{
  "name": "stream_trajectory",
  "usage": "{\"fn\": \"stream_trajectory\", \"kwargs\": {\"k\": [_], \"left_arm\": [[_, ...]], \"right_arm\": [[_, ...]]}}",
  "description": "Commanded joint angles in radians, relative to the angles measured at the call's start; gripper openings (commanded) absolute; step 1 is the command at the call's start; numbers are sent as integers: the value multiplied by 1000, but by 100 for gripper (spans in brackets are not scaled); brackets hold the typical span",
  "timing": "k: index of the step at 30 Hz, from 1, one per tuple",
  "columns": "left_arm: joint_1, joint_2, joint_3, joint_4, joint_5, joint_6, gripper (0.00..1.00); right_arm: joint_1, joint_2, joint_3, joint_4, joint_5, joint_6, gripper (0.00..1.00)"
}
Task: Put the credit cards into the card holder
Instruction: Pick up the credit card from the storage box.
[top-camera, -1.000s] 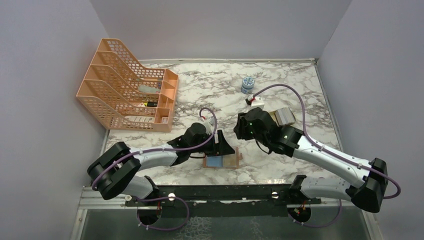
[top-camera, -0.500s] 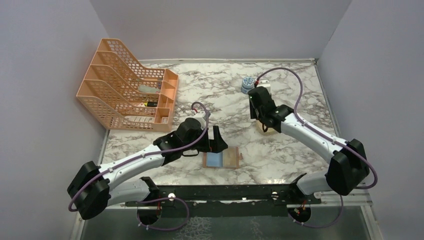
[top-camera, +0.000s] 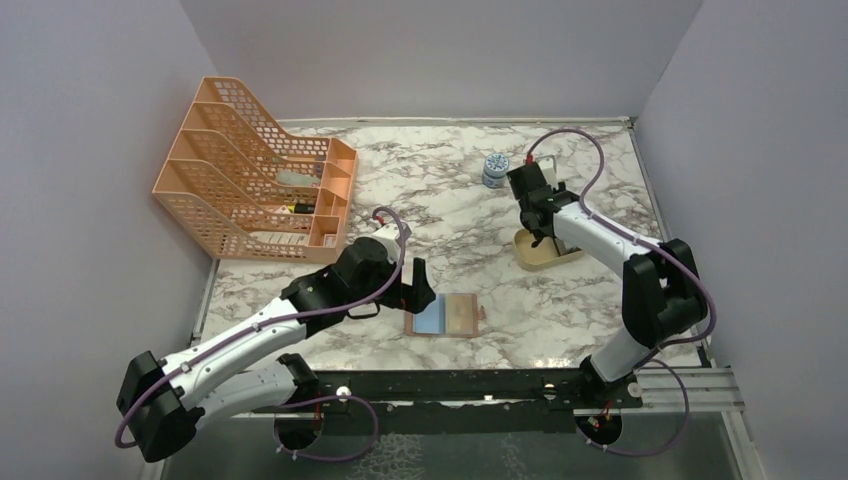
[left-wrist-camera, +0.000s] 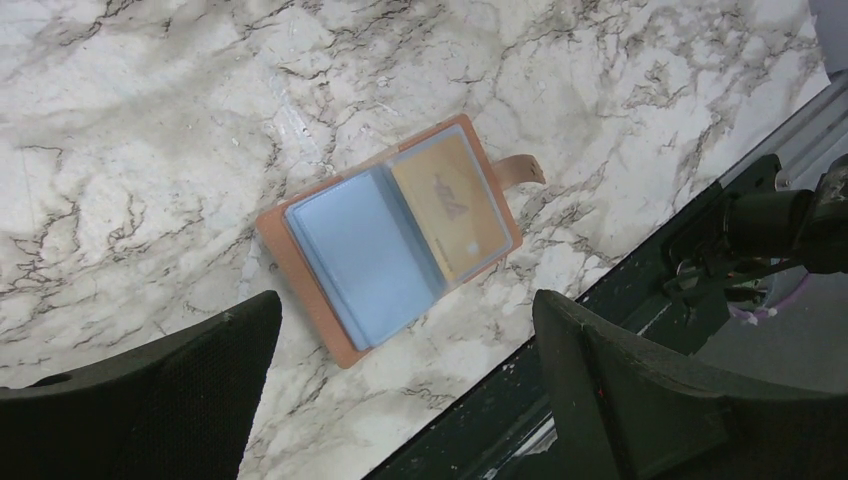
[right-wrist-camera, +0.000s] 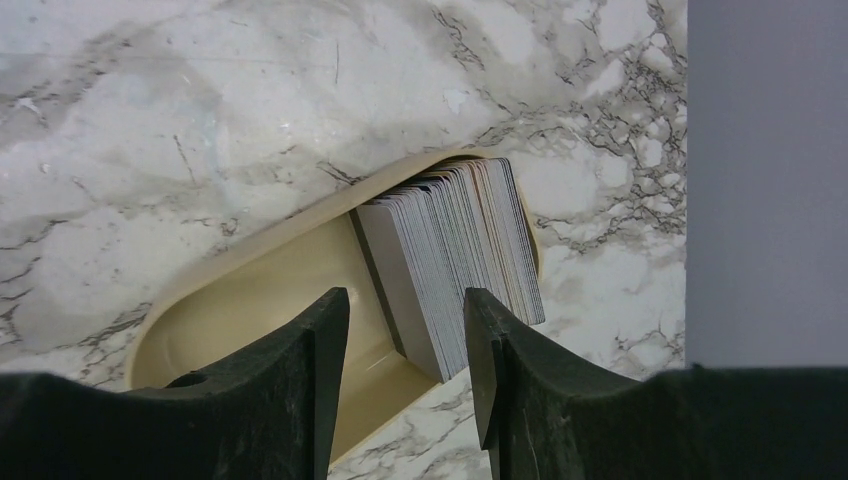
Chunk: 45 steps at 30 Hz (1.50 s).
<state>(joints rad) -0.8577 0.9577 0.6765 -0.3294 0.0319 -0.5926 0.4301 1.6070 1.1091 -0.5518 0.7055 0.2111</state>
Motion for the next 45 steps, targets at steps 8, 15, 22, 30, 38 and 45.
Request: {"fn": "stream_trajectory", "kwargs": {"k": [8, 15, 22, 30, 38, 45], "left_arm": [[-2, -120, 13, -32, 9, 79, 99], [-2, -140, 11, -45, 14, 96, 99], [-1, -145, 17, -53, 5, 100, 99], [-2, -139, 20, -53, 0, 97, 99], [-2, -132, 20, -54, -14, 87, 99], [-2, -79, 15, -75, -38, 36, 92]], "right_arm": [[-24, 131, 38, -45, 113, -21, 45], [-24, 189, 59, -99, 209, -4, 41], [-24, 159, 51, -82, 190, -9, 34], [-25, 134, 49, -55, 144, -36, 26], [-24, 93, 52, -51, 109, -48, 15], [3, 78, 76, -116, -11, -22, 3]]}}
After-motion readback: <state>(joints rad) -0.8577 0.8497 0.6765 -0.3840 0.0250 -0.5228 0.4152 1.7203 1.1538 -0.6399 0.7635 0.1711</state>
